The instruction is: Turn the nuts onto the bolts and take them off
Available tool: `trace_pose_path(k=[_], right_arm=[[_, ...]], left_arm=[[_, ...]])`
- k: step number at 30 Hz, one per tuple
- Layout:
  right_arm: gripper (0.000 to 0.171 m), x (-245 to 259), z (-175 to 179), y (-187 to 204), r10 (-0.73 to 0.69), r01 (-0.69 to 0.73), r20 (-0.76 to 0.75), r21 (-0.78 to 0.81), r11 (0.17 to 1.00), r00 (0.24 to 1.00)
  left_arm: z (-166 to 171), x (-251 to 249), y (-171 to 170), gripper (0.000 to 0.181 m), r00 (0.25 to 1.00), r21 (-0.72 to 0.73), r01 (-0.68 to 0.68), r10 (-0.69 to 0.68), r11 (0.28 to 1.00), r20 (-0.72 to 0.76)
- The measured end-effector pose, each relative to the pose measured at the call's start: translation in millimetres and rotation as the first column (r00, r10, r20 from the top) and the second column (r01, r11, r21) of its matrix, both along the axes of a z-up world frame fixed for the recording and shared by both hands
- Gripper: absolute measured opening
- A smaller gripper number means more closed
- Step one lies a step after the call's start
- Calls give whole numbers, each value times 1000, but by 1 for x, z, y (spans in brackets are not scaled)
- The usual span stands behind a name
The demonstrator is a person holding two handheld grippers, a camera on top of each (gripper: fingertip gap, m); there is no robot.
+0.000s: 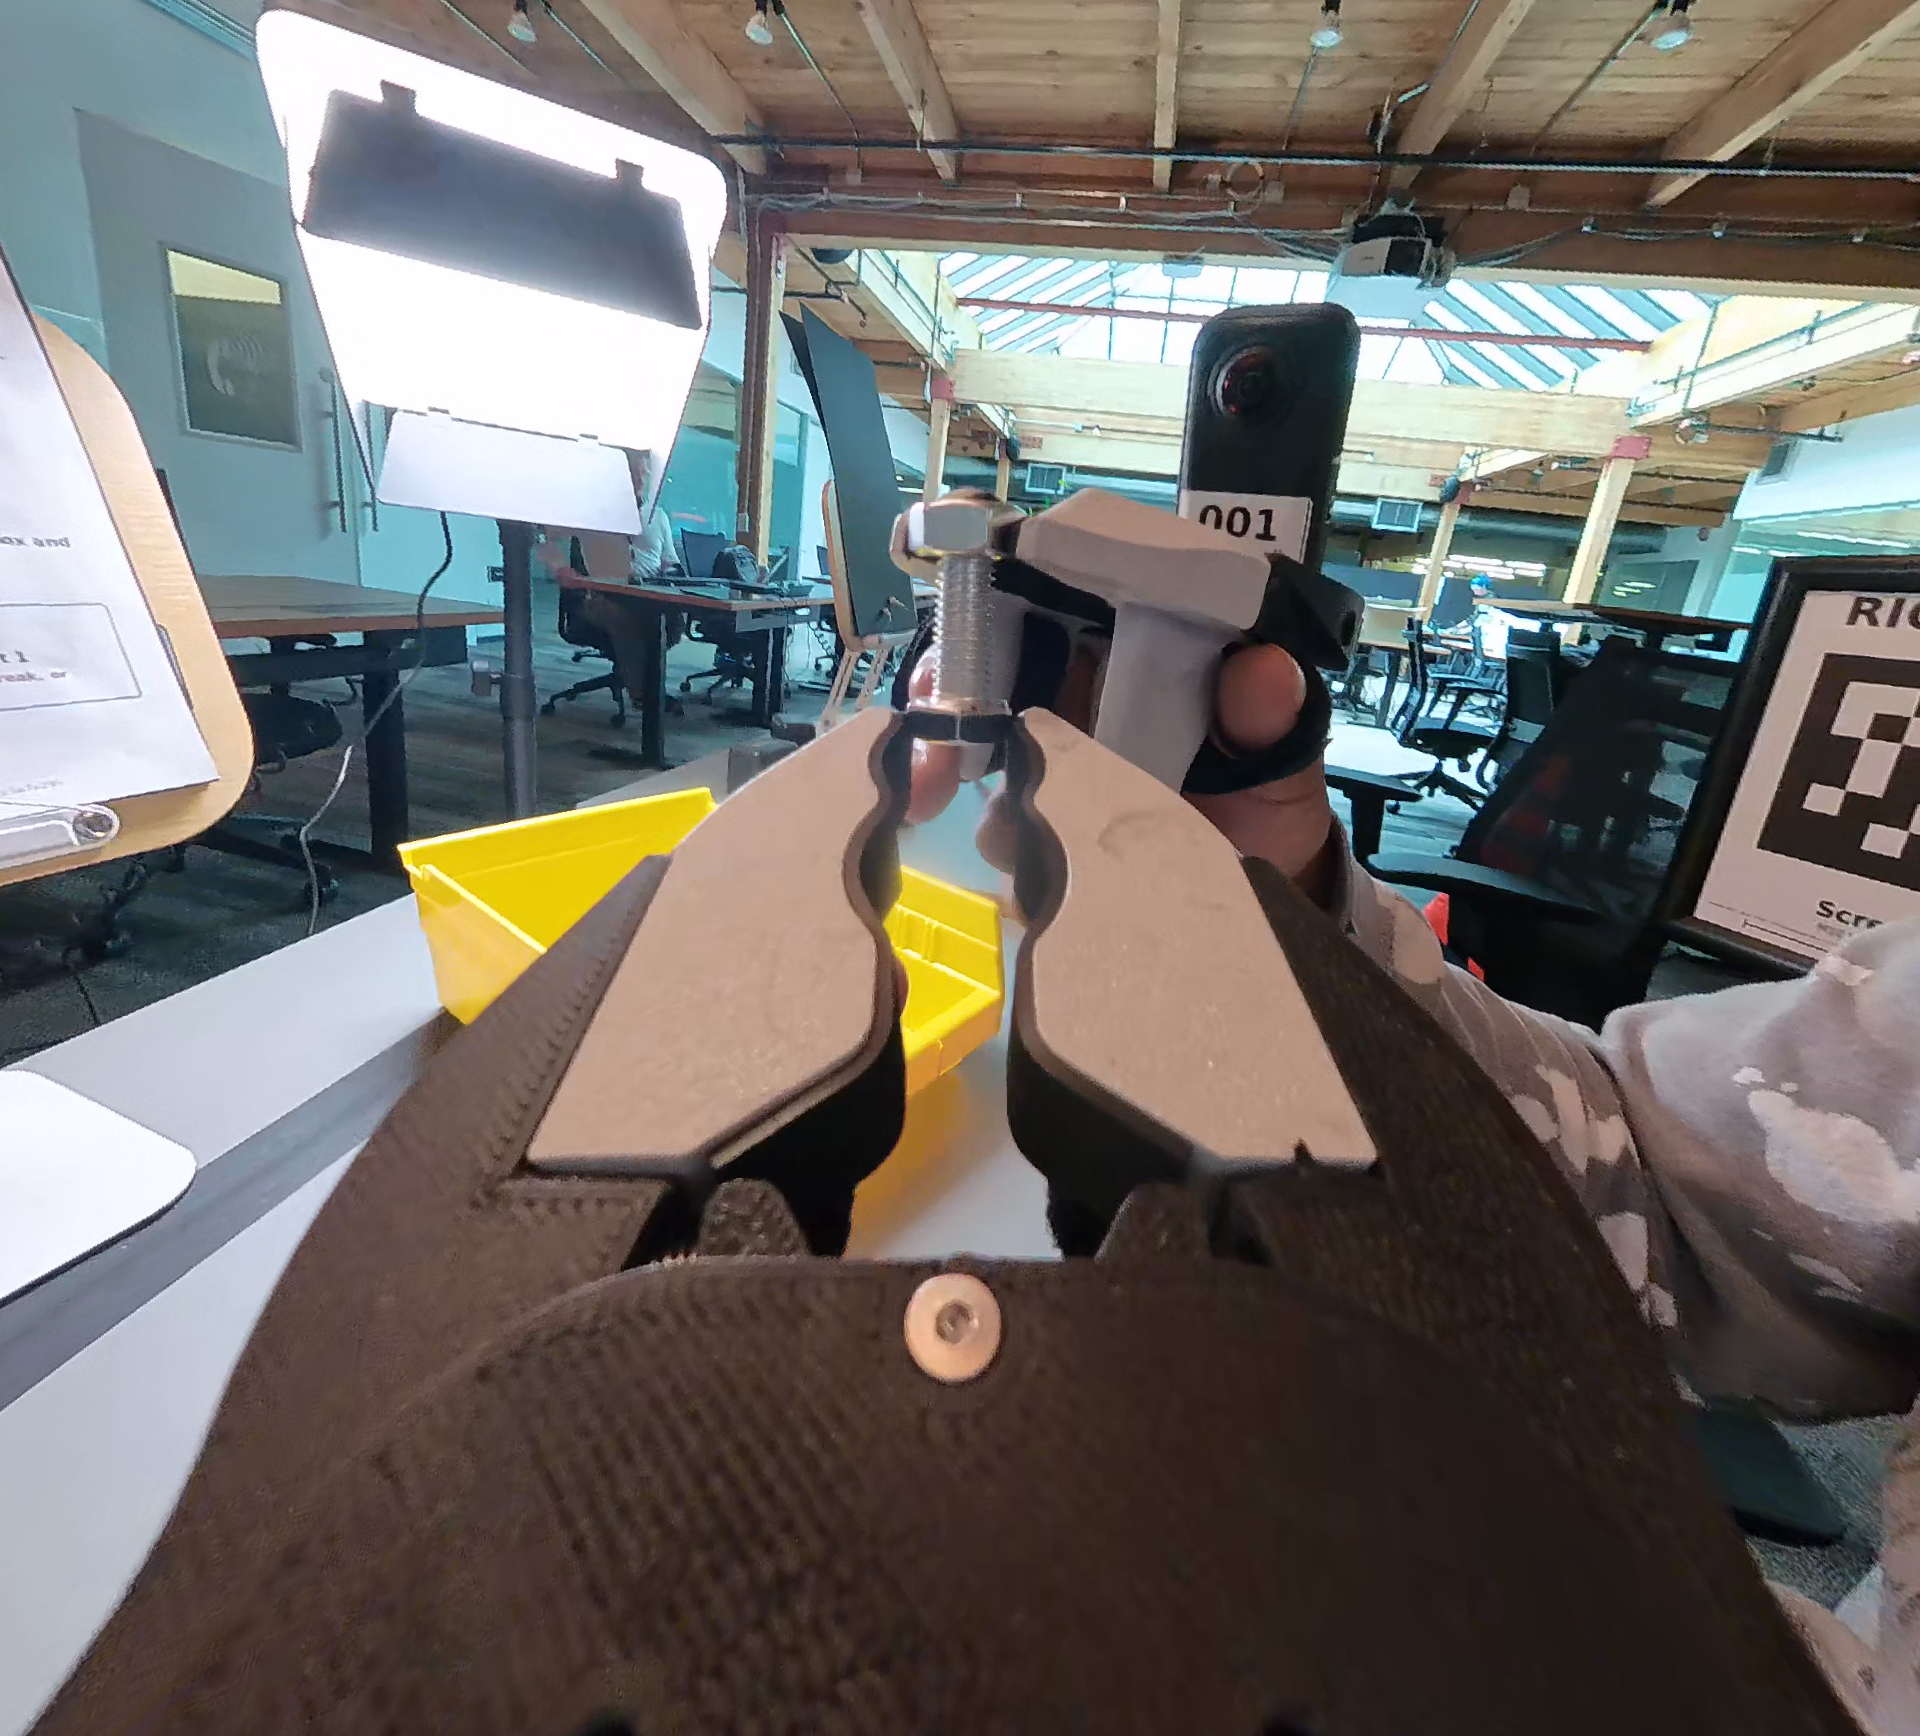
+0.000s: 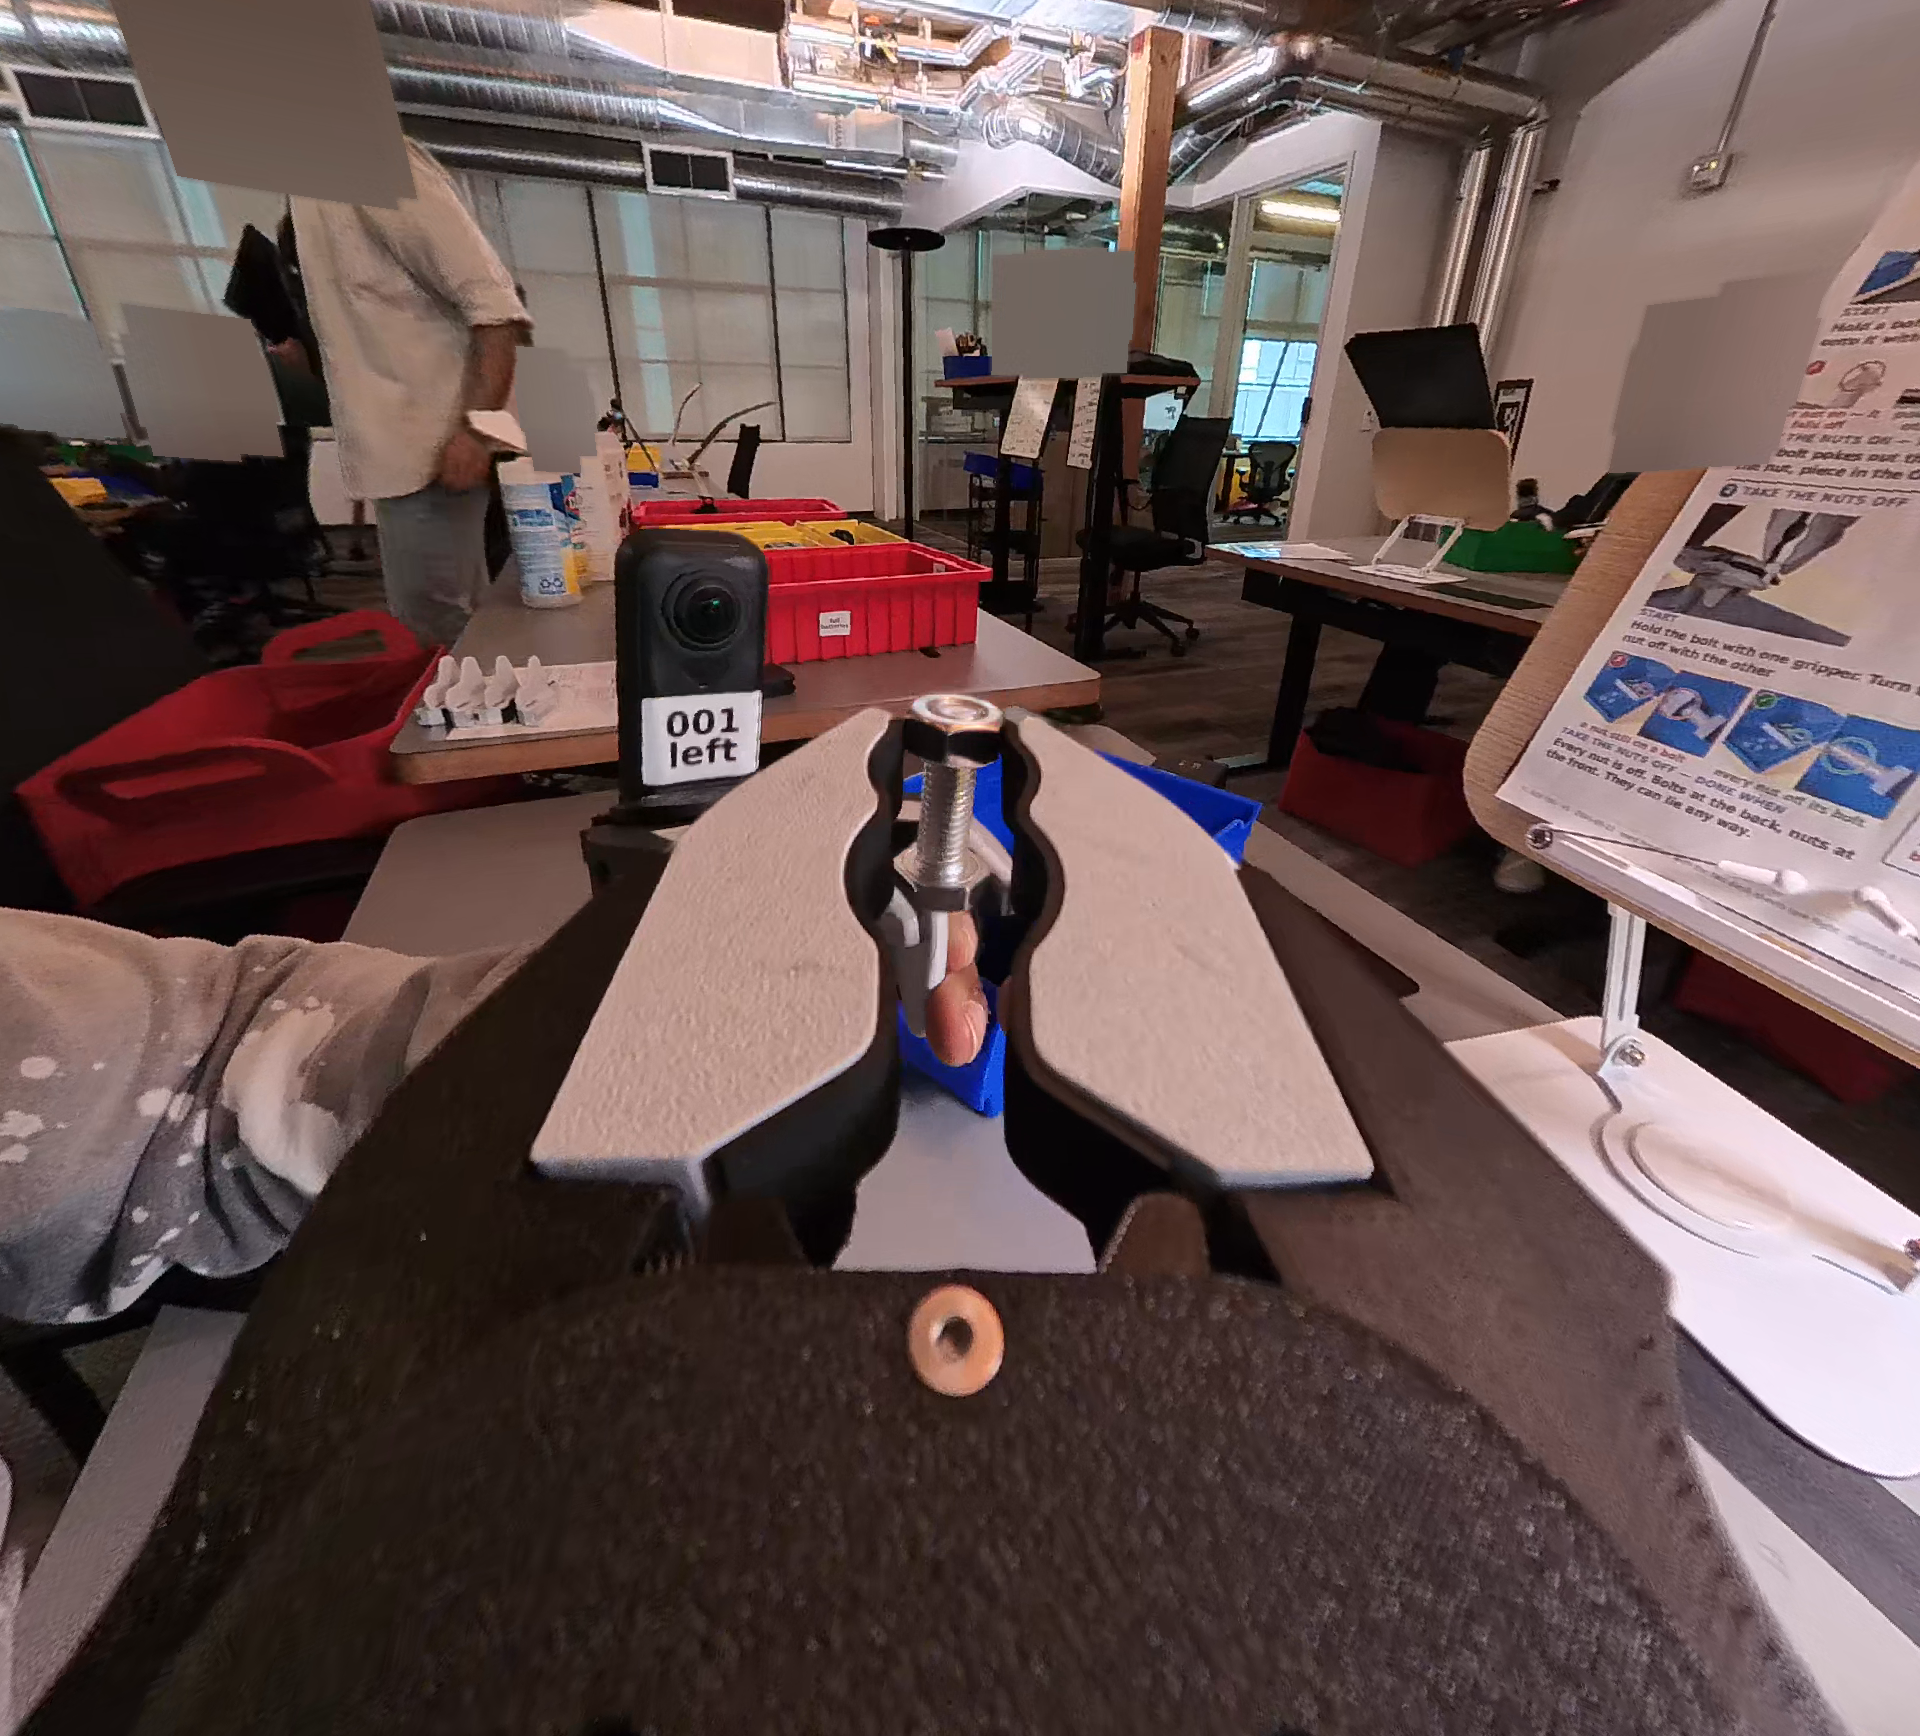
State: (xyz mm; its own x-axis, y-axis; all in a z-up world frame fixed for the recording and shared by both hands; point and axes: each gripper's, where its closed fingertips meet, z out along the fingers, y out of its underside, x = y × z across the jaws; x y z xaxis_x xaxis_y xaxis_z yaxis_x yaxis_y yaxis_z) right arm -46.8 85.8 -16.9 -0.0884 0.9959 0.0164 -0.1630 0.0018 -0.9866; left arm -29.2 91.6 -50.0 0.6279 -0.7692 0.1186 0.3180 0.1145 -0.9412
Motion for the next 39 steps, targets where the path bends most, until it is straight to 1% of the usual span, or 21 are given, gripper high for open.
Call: trace_pose_path(k=[4,9,16,18,19,20,21,24,26,28,30,33,34,35,37,39], right_arm=[[17,2,-3,1,55,-55,5,-29,998,998],[17,1,-4,0,78,-78,-1,-38,996,997],[18,4,0,-2,105,-106,-20,-45,993,994],[25,7,3,6,81,-83,-37,-73,994,996],[13,9,5,19,8,-14,-52,-107,994,999],[11,13,7,32,-64,54,-74,-123,991,995],[10,15,8,38,-94,83,-85,-128,988,992],[15,16,11,34,-73,61,-92,-125,990,993],[20,14,12,24,-29,19,-100,-106,994,995],[28,12,14,9,32,-40,-101,-84,996,994],[33,8,12,0,53,-58,-79,-62,996,995],[31,7,11,6,4,-8,-75,-45,999,997],[16,9,12,14,-29,23,-87,-73,997,996],[9,12,13,23,-72,62,-96,-96,993,993],[10,15,13,27,-86,77,-98,-93,993,991],[20,14,15,18,-39,31,-101,-78,996,994]], left_arm=[[-3,3,1,18,1000,-21,17,-17,1000,-22],[-3,4,0,18,999,-17,14,-14,1000,-33],[1,3,-4,17,999,32,3,-2,999,-34],[5,0,-6,17,1000,48,2,-2,999,-13],[8,-1,-8,17,1000,60,9,-9,998,-7],[10,-2,-9,18,1000,66,5,-4,998,-10],[12,-2,-10,18,1000,71,1,0,997,-13],[13,-3,-10,18,1000,70,-1,2,998,-10],[11,-4,-9,18,1000,61,-5,5,998,-8],[9,-4,-7,18,1000,50,-11,12,999,-16],[8,-2,-7,18,1000,52,-10,11,999,-20],[9,-1,-9,17,999,63,-8,10,998,-31],[11,0,-11,17,999,69,2,0,998,-33],[11,0,-12,18,999,72,0,3,997,-41],[13,0,-13,18,999,80,-7,10,997,-42],[13,-1,-12,17,999,76,-9,12,997,-40]])
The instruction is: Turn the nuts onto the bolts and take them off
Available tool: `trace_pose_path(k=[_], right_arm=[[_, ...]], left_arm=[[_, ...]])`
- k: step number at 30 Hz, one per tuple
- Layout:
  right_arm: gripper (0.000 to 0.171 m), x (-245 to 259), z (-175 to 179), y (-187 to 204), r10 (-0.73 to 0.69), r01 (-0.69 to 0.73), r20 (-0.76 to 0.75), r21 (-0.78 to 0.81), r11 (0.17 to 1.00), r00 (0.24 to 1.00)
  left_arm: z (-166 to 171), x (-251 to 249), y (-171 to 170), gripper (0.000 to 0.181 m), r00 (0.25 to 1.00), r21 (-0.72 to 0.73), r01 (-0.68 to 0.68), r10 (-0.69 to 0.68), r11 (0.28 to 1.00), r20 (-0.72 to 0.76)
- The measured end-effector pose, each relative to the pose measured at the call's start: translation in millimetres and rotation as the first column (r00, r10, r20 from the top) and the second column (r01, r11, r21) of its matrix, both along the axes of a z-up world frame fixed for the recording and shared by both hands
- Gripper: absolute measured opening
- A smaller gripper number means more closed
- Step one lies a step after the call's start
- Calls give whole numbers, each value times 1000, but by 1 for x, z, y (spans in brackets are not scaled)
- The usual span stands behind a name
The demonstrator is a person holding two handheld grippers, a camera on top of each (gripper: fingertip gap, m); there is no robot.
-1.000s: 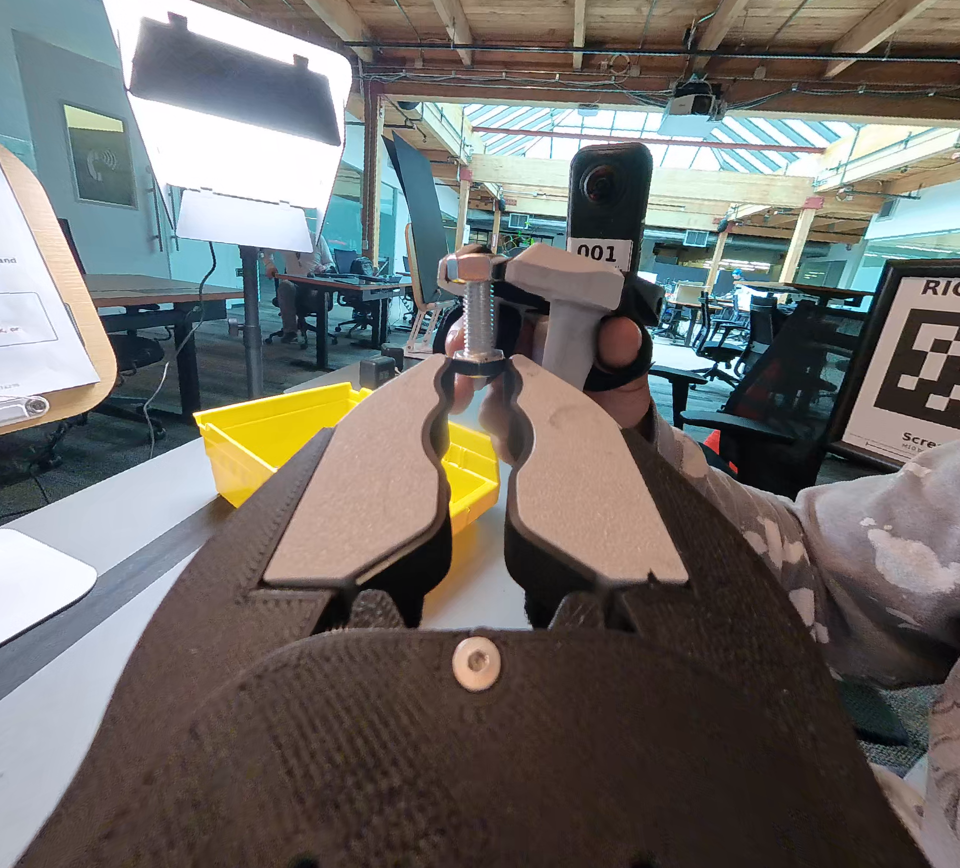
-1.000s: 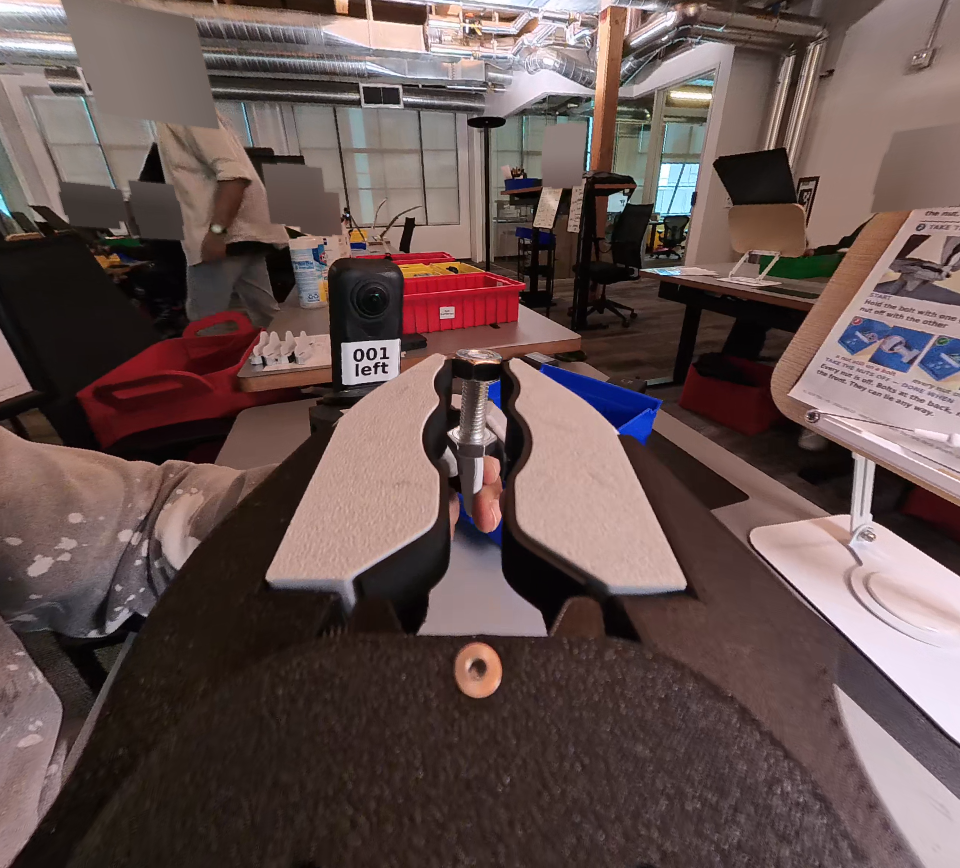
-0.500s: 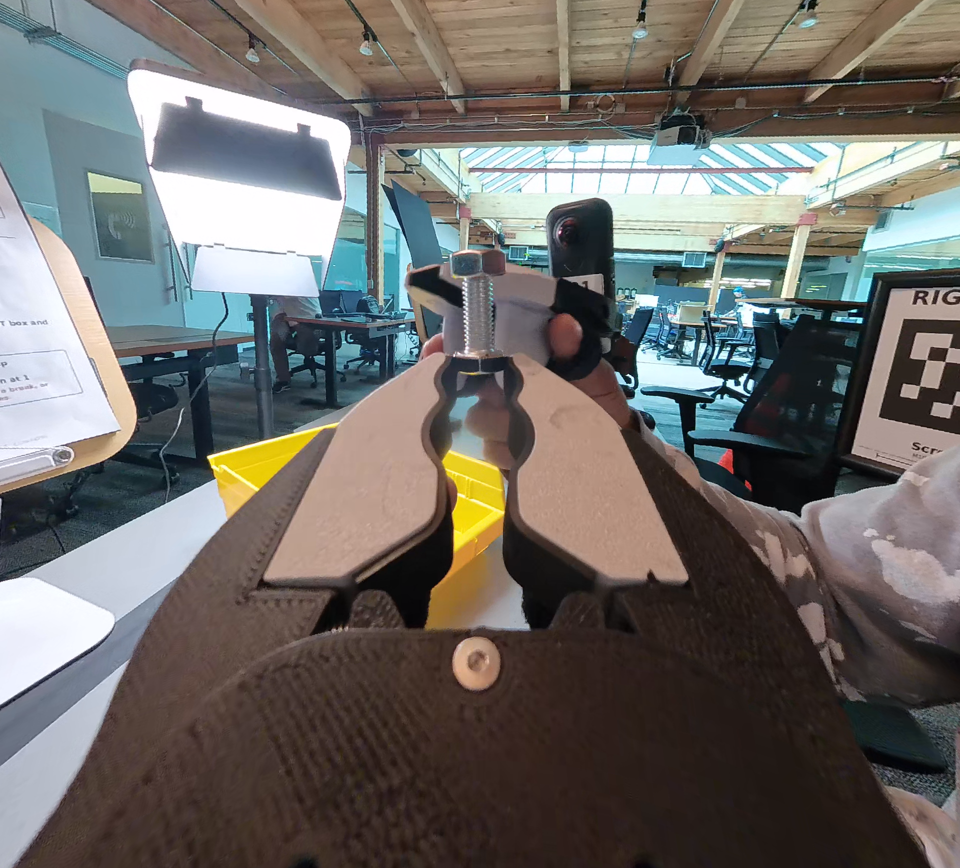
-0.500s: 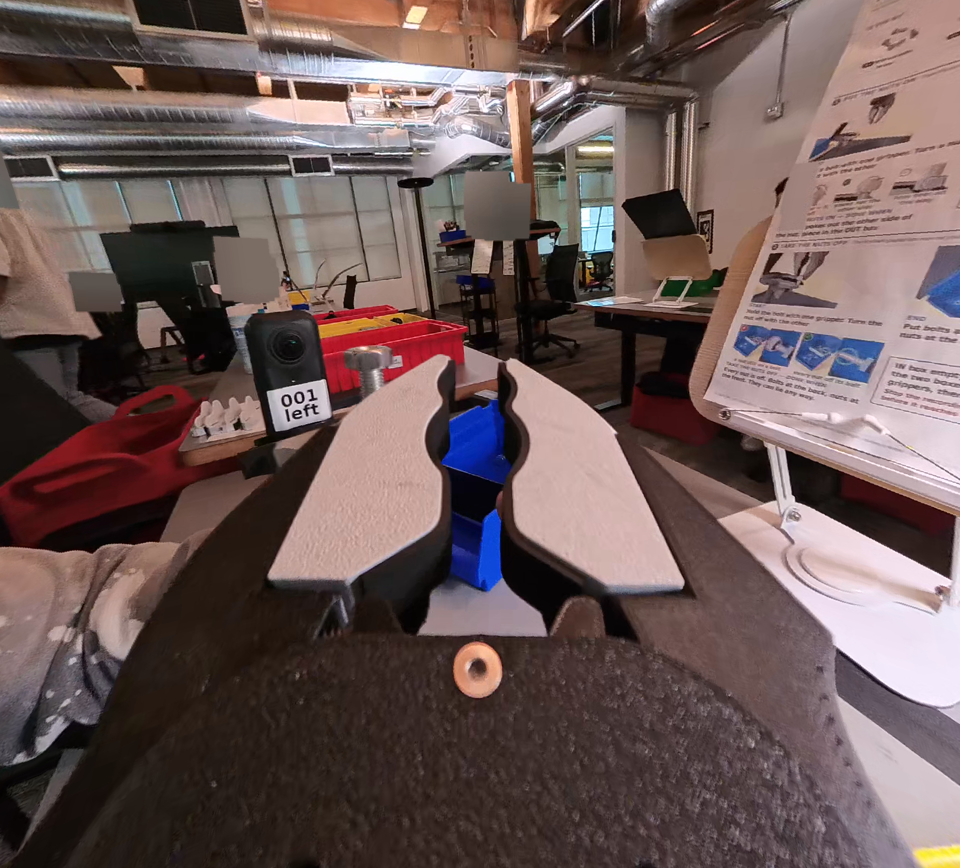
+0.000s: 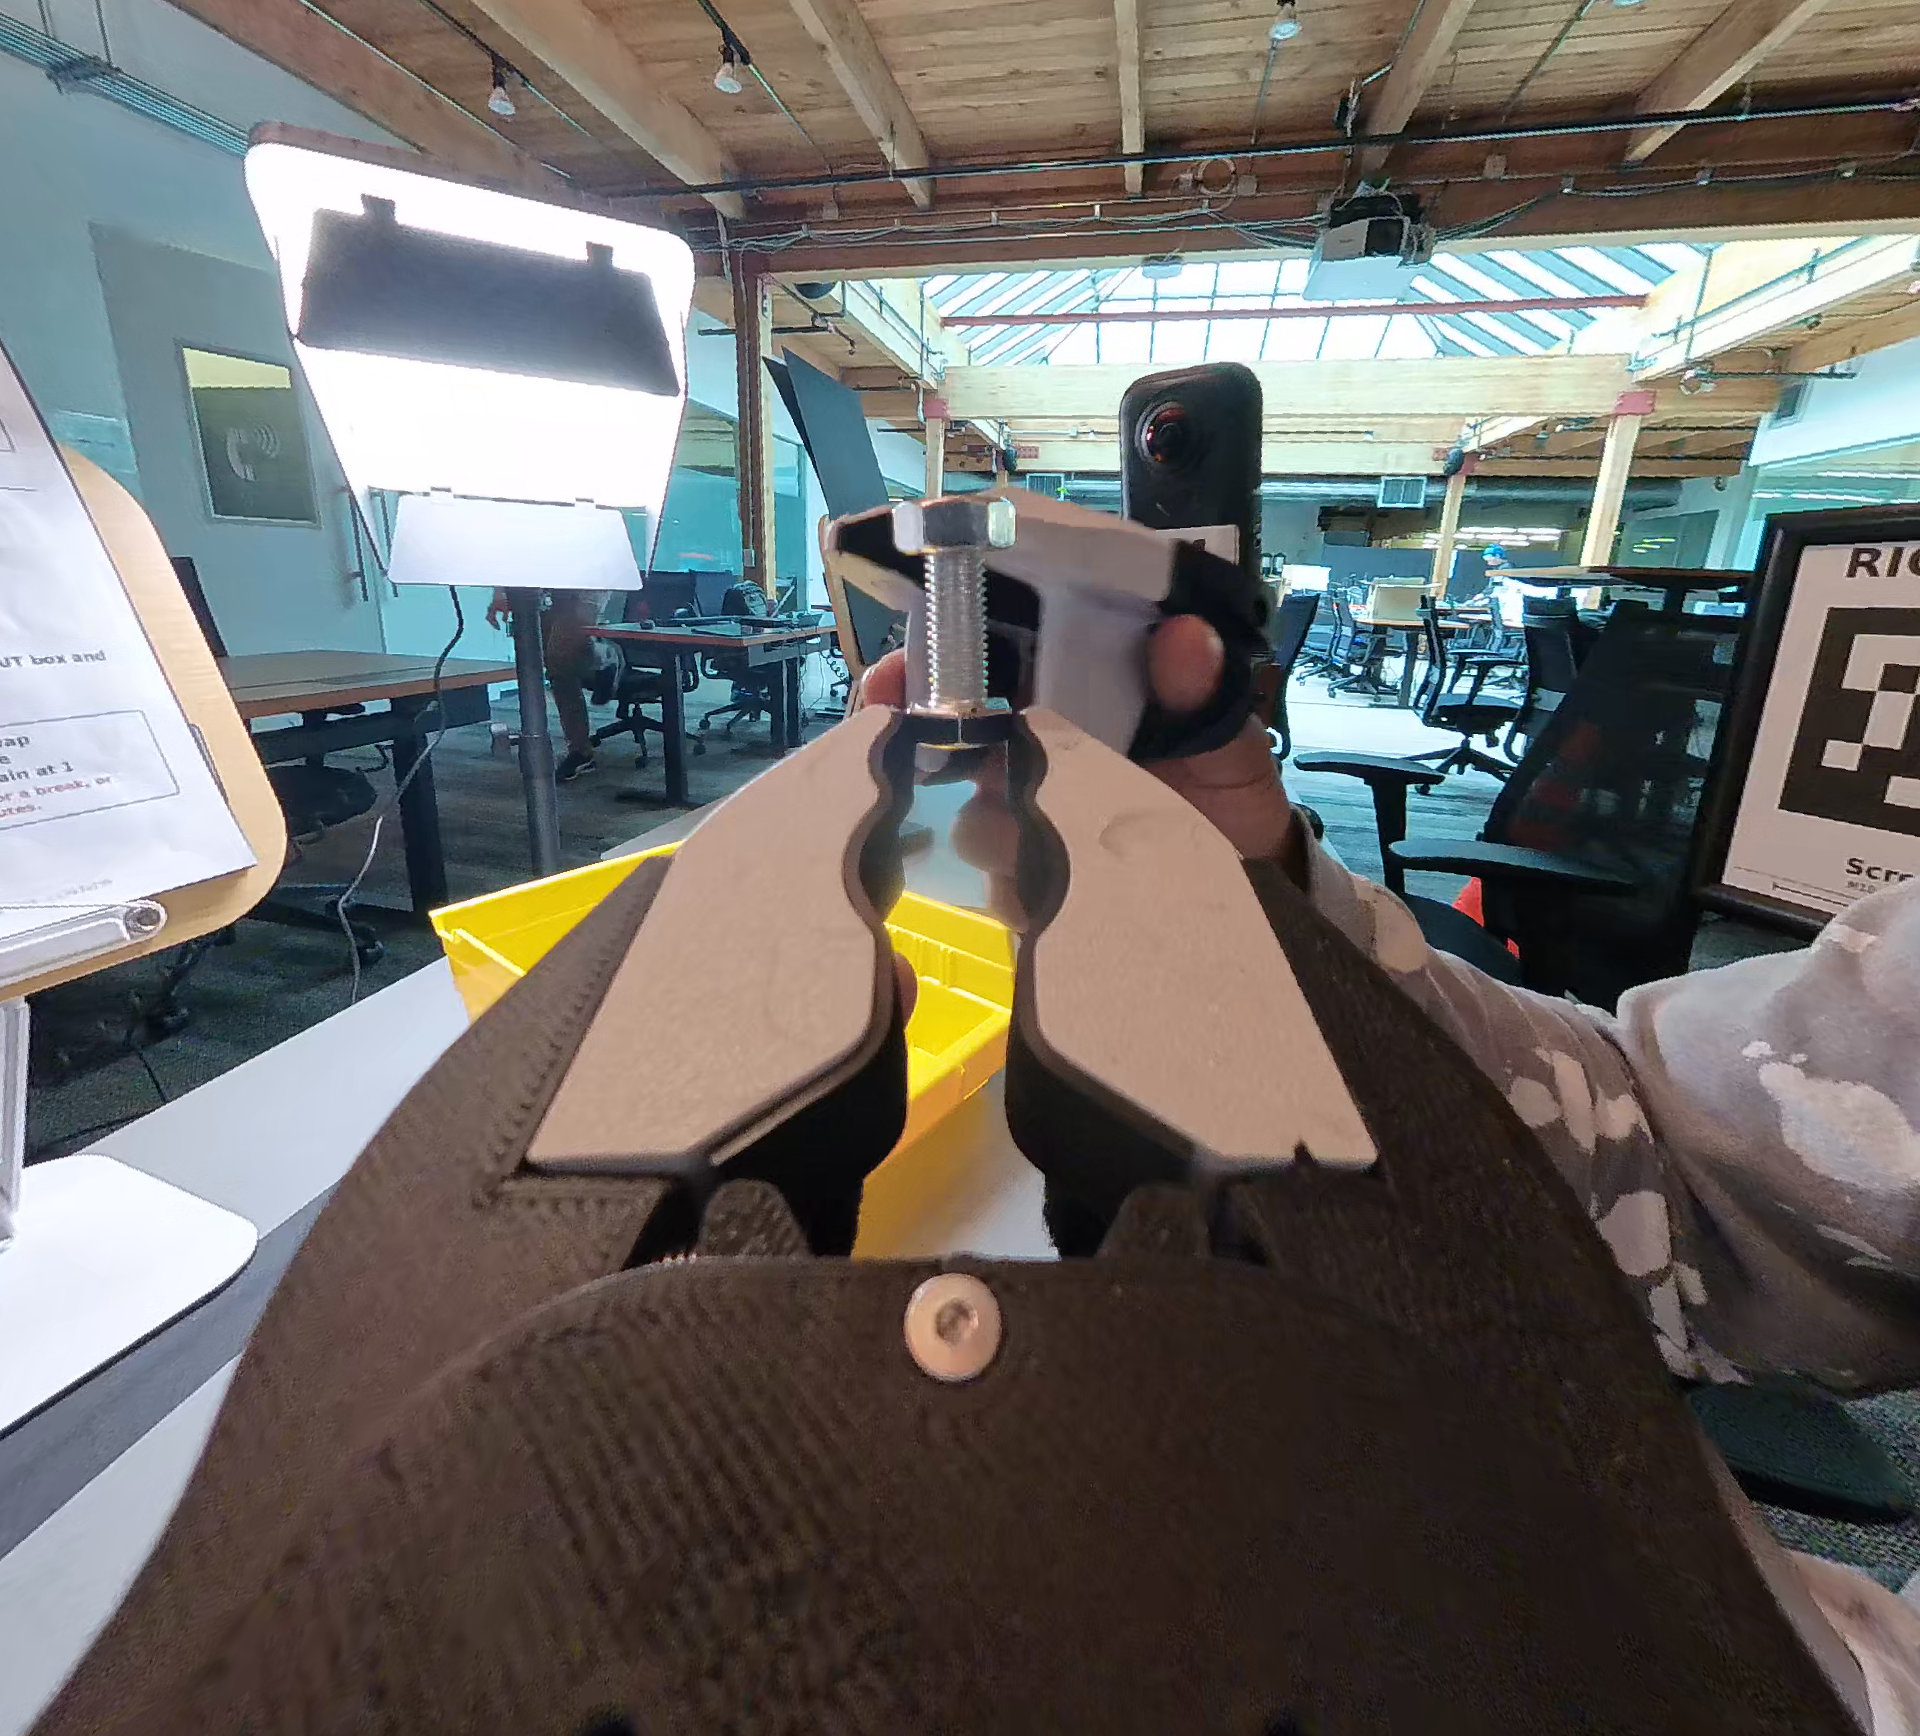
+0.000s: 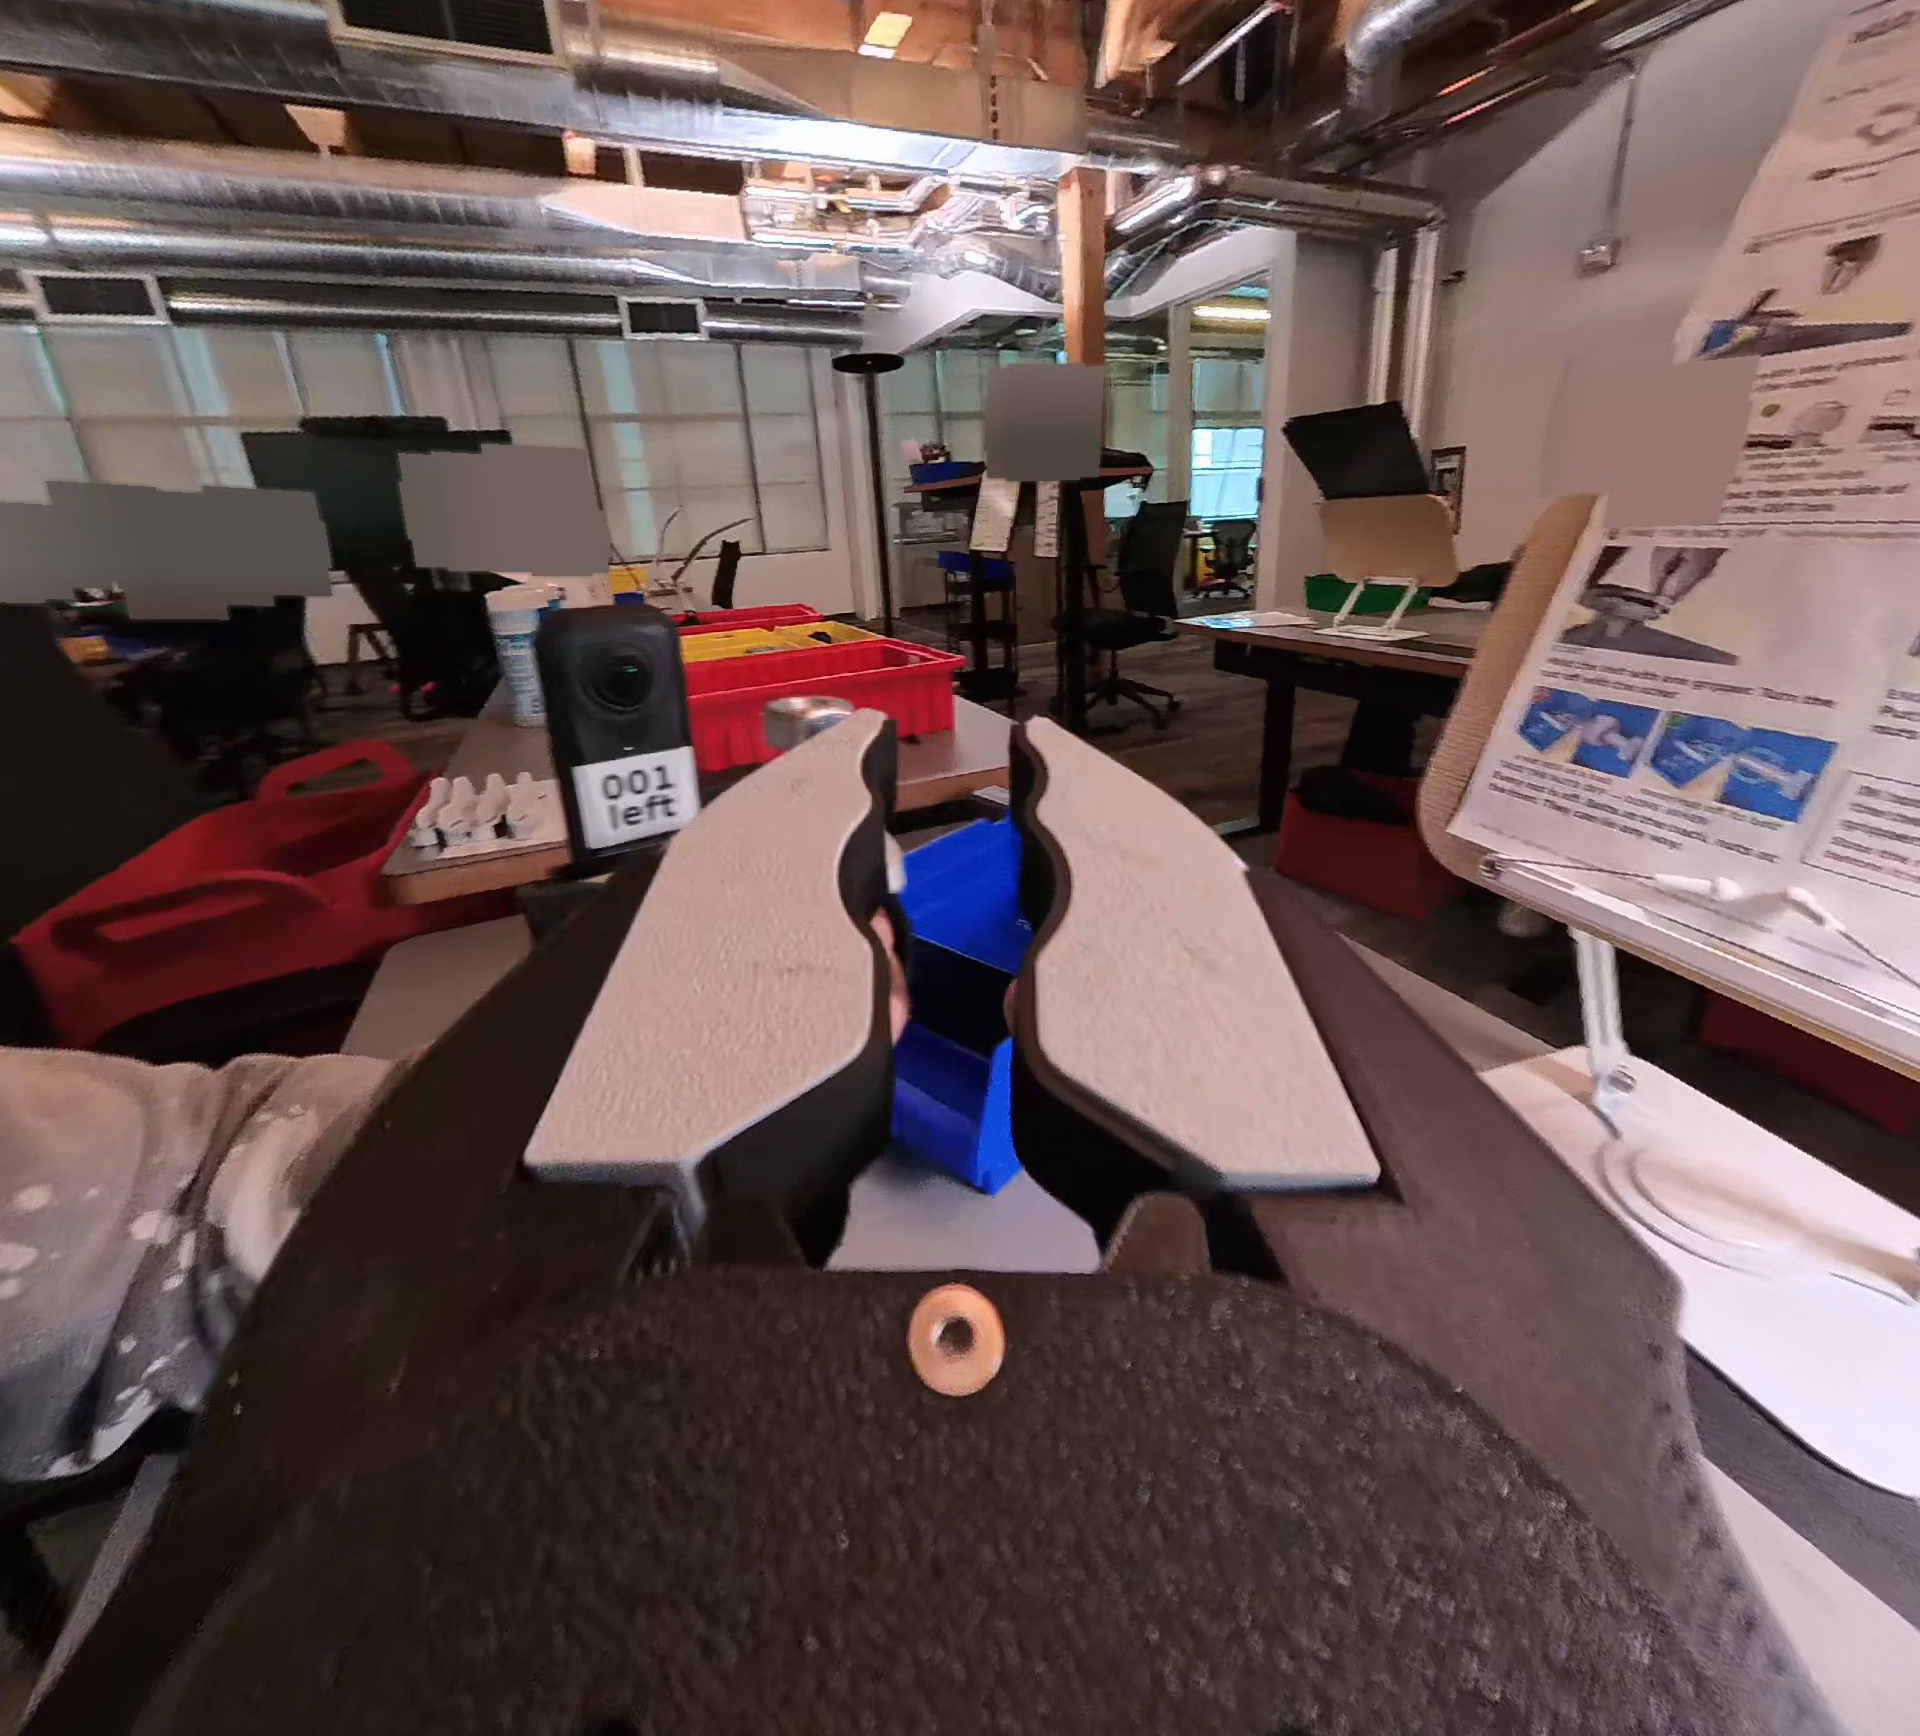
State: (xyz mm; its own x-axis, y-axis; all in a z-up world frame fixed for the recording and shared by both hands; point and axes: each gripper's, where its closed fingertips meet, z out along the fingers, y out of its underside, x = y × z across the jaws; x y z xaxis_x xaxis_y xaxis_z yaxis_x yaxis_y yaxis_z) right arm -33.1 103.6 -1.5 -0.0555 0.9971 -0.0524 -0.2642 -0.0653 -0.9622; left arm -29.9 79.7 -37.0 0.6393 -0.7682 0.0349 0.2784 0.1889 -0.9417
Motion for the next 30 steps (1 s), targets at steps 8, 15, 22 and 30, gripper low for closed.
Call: trace_pose_path(k=[8,15,22,30], right_arm=[[21,-5,-1,-10,37,-37,16,2,999,999],[30,0,3,-8,39,-39,-10,-3,999,999],[16,-2,2,-5,-8,8,6,2,1000,1000],[36,-3,3,-18,55,-55,8,29,998,998]], left_arm=[[0,-1,-1,17,1000,4,5,-5,1000,1],[1,0,-1,17,1000,4,0,0,1000,-4],[1,1,-3,17,1000,7,9,-9,1000,-5],[-1,2,0,18,1000,-7,4,-5,1000,-13]])
